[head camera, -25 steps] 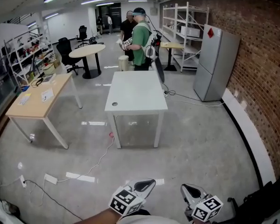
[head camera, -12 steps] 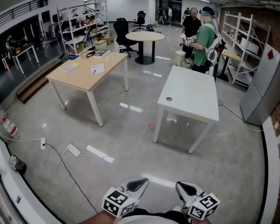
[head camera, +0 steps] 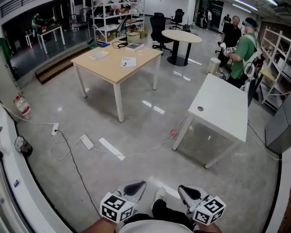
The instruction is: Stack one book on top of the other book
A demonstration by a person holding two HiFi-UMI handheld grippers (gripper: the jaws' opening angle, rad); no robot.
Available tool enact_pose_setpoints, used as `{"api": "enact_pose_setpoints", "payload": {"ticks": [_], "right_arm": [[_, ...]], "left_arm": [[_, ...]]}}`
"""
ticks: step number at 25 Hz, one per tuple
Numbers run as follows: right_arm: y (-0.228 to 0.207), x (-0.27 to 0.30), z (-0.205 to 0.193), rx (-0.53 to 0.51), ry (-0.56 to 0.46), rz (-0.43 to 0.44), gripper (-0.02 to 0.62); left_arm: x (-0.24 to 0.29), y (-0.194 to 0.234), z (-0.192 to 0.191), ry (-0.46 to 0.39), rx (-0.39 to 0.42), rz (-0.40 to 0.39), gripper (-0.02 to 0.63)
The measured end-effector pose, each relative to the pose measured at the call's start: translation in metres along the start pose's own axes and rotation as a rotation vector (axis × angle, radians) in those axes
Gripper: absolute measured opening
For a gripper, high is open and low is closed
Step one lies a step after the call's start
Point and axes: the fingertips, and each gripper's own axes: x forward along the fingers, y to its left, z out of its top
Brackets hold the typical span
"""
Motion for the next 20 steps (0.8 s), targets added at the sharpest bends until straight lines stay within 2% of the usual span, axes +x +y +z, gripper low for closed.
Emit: {"api": "enact_pose_setpoints", "payload": {"ticks": [7,14,20], "right_arm": [[-0.030,0.054,0.032,-0.009,0.024,0.086,-0.002],[-0.052,0.134,0.080,-0.075,0.031,0.243,-0.002],[-0.086,0.181,0.111,-0.117,0.022,0.321,-0.002]], "left_arm": [[0.013,0.034,0.040,-0.051,0.001,0.072,0.005],[0.018,0.094,0.074,-0.078,-0.028,0.231,0.005],[0.043,0.141,0.102,-0.125,-0.077,0.328,0.005]]}}
